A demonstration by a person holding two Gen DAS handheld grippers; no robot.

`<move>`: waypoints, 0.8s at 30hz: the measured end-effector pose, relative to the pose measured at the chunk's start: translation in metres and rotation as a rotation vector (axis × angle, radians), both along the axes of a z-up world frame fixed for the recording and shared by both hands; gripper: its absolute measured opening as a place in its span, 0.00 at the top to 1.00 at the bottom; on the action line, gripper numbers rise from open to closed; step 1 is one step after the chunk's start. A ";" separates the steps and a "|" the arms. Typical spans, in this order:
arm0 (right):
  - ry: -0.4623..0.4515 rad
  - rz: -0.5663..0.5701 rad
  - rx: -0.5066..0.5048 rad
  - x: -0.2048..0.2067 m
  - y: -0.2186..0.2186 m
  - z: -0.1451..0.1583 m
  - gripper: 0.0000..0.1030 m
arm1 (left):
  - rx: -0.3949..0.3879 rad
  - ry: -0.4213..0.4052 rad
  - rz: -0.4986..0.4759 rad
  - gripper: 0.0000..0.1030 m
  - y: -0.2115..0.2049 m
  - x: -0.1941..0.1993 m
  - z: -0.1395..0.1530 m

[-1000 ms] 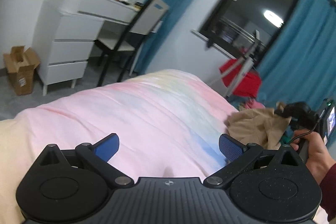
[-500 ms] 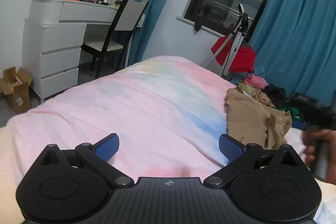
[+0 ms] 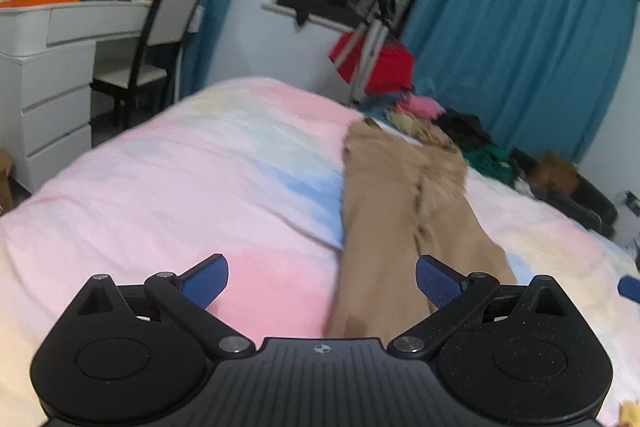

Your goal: Fold clothes

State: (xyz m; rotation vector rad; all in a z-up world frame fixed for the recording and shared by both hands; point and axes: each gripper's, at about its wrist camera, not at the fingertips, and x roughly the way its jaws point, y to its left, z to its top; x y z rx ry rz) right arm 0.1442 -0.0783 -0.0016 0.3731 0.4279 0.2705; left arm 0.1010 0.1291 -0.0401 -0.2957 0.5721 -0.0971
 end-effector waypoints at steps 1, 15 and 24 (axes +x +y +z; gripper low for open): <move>-0.002 0.000 0.004 -0.014 -0.005 -0.002 0.13 | -0.009 0.025 -0.001 0.03 -0.001 -0.004 -0.002; 0.159 -0.065 0.152 -0.031 -0.046 -0.044 0.12 | -0.204 0.319 0.053 0.27 0.020 -0.053 -0.035; 0.198 -0.079 0.179 -0.033 -0.055 -0.052 0.12 | 0.047 0.295 -0.073 0.92 -0.026 -0.070 -0.024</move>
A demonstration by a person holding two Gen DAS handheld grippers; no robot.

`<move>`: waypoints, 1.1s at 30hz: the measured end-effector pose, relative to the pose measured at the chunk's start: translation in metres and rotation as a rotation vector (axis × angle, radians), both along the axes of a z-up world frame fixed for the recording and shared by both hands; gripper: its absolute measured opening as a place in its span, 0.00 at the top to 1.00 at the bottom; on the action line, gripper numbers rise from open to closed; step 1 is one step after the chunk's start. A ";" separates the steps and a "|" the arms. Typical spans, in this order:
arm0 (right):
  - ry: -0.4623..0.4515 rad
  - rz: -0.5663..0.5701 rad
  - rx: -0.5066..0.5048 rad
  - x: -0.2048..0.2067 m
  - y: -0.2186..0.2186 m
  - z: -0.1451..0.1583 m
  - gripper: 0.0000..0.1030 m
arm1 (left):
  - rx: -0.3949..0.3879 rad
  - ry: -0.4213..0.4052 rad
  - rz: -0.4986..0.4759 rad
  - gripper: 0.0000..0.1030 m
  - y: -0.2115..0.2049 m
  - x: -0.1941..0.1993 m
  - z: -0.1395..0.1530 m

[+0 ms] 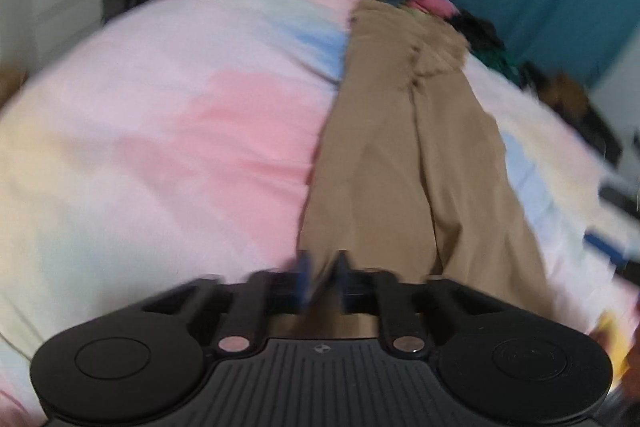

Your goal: Fold clothes

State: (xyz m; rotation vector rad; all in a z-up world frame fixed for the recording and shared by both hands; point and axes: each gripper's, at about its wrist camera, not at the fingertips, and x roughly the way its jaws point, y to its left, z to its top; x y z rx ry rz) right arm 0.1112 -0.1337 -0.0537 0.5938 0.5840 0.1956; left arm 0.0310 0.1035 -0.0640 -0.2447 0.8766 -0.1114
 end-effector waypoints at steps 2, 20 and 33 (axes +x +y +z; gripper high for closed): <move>0.003 -0.002 0.000 -0.001 -0.002 0.000 0.12 | 0.109 -0.049 -0.058 0.95 -0.017 -0.006 0.009; 0.045 -0.085 0.013 0.003 -0.027 -0.006 0.12 | 0.361 -0.222 -0.610 0.98 -0.154 -0.023 0.043; 0.182 -0.054 0.111 0.017 -0.038 -0.034 0.13 | -0.149 0.004 -0.455 0.24 -0.057 0.004 0.006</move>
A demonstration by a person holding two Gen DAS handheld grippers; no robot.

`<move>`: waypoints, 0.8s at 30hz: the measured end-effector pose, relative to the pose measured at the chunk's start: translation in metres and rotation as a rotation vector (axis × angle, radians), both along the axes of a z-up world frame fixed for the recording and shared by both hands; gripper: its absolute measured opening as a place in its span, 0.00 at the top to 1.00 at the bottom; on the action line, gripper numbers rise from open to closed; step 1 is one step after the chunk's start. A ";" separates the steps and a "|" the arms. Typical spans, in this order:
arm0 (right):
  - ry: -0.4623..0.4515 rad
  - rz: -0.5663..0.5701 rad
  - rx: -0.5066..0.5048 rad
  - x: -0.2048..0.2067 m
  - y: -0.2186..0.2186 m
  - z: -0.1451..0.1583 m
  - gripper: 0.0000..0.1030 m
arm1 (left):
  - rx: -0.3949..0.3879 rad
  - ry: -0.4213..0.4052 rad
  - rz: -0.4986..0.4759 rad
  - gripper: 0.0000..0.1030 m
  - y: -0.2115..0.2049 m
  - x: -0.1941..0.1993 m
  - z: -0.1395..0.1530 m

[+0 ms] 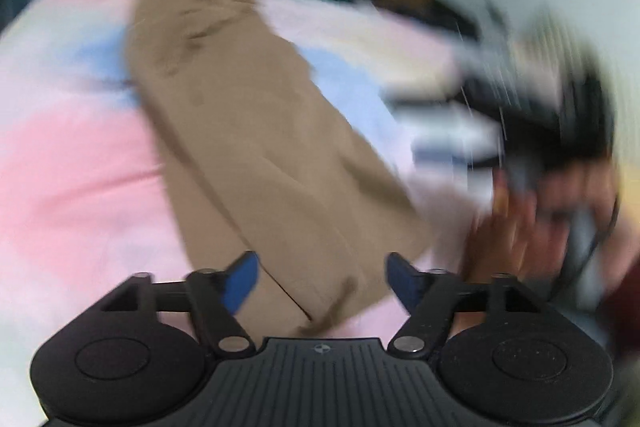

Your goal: Fold clothes

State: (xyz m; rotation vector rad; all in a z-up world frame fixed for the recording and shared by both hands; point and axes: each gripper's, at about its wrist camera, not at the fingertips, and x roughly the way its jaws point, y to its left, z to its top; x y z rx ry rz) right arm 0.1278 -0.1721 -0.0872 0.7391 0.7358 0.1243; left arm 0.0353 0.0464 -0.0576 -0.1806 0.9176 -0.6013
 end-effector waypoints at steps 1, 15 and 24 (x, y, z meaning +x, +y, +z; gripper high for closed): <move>0.017 -0.007 0.011 0.001 -0.002 -0.004 0.13 | -0.054 0.038 0.063 0.24 0.013 0.007 -0.004; 0.100 -0.057 0.045 0.002 -0.007 -0.025 0.13 | 0.032 0.116 0.172 0.96 0.020 0.031 -0.032; 0.125 -0.076 0.043 0.002 -0.008 -0.030 0.13 | 0.119 0.013 0.276 0.98 0.058 0.013 -0.005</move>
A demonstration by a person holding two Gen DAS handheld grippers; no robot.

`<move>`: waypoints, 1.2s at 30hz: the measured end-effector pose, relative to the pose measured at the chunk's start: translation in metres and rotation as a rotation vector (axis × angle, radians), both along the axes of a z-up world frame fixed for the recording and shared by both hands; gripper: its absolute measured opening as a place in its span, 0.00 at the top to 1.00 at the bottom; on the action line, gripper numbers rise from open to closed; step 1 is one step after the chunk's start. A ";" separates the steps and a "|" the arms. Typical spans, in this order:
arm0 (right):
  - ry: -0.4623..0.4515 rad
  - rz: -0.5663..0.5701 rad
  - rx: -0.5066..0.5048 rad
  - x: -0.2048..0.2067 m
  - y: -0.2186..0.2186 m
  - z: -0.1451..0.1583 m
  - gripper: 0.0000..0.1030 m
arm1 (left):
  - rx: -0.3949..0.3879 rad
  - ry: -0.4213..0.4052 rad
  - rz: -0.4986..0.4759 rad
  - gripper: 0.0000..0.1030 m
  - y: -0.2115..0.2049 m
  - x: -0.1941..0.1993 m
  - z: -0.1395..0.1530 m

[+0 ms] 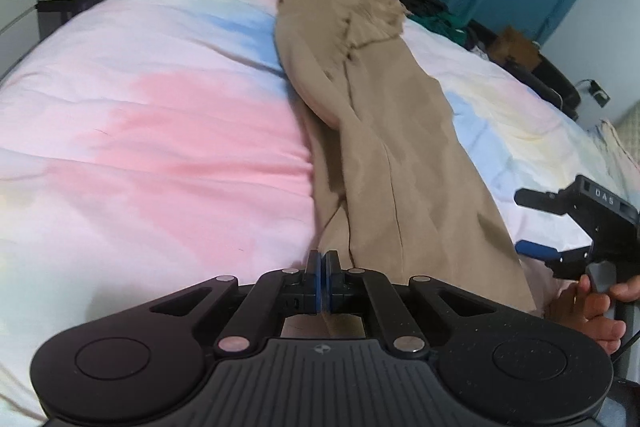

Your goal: Fold clothes

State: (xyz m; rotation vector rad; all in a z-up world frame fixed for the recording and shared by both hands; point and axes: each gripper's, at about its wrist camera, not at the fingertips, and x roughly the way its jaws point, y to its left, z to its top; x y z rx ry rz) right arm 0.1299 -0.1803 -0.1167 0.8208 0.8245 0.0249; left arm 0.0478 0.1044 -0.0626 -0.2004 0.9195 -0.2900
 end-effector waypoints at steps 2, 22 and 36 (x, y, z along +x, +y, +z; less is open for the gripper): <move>0.003 0.004 -0.002 0.000 0.000 -0.001 0.13 | 0.040 -0.012 0.021 1.00 0.003 -0.001 0.004; 0.049 0.186 0.052 -0.001 0.033 -0.017 0.11 | -0.282 0.165 -0.072 0.32 -0.012 0.030 -0.042; -0.127 0.153 -0.097 -0.034 0.044 0.047 0.94 | -0.622 -0.078 0.048 0.94 0.038 -0.006 -0.004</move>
